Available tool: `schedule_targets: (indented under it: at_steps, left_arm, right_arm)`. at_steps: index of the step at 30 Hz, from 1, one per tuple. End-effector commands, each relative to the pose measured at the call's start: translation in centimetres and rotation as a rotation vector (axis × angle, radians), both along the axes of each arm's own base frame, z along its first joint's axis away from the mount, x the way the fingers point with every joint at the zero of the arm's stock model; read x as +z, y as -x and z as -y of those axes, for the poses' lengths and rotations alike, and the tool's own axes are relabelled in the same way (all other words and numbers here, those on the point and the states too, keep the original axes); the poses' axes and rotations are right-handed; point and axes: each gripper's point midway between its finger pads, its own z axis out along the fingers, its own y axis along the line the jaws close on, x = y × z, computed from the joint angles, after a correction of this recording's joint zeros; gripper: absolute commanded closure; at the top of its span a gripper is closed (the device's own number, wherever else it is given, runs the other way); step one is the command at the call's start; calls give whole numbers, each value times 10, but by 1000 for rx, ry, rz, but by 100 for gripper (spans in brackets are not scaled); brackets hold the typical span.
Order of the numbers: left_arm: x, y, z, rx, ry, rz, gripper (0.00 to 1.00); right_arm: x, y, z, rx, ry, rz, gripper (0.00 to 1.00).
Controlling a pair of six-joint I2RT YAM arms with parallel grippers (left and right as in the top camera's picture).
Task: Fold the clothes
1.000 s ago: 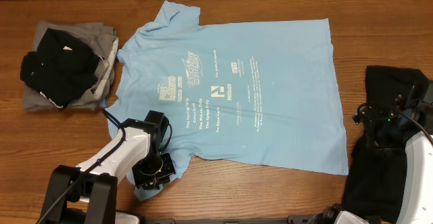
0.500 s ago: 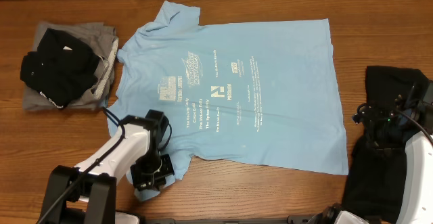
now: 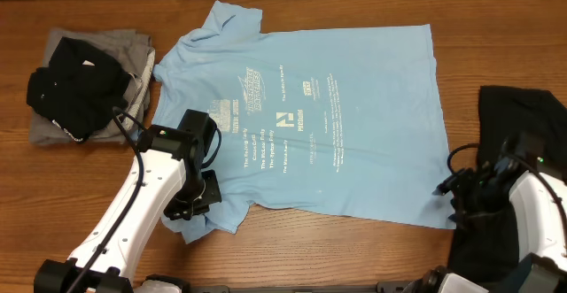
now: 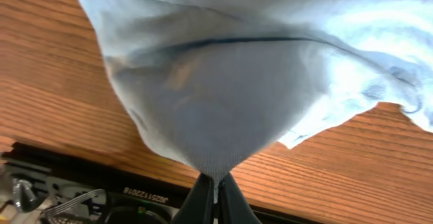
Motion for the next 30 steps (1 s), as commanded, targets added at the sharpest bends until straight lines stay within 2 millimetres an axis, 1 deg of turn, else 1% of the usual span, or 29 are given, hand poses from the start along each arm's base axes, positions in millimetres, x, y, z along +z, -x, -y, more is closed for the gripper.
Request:
schedule_targets:
  at_steps: [1, 4, 8, 10, 11, 14, 16, 18, 21, 23, 28, 29, 30]
  left_arm:
    - [7, -8, -7, 5, -33, 39, 96]
    - [9, -8, -6, 6, -33, 42, 96]
    - [11, -10, -6, 5, -32, 47, 96]
    - [13, -11, -6, 5, -31, 50, 96]
    - [15, -12, -6, 5, -33, 52, 96]
    - [17, -12, -7, 4, -38, 51, 96]
    - [19, -10, -8, 4, -43, 47, 96]
    - [22, -10, -10, 6, -49, 48, 96]
    - [31, -10, -16, 29, -55, 62, 96]
    - [39, -9, -21, 58, -53, 76, 96]
    - [62, -7, -36, 127, -51, 133, 96]
    - [69, -5, -41, 142, -59, 149, 96]
    - [73, -4, -44, 149, -66, 158, 96]
  right_arm:
    - [-16, 13, -11, -90, -48, -49, 39]
    - [-32, 24, -16, -146, -56, -78, 48]
    - [-49, 32, -20, -202, -54, -95, 56]
    - [-55, 34, -21, -213, -51, -92, 58]
    - [-59, 31, -18, -212, -34, -71, 67]
    - [-59, 27, -12, -193, -5, -50, 79]
    - [-53, 23, -9, -152, 2, -35, 92]
    - [-47, 20, -4, -138, 19, -39, 96]
    - [-31, 13, 5, -92, 48, -35, 96]
    - [-15, 7, 9, -58, 56, -23, 96]
    - [19, -4, 13, -45, 78, 37, 96]
    - [28, -5, 13, -46, 86, 56, 96]
    - [32, -5, 14, -46, 91, 64, 96]
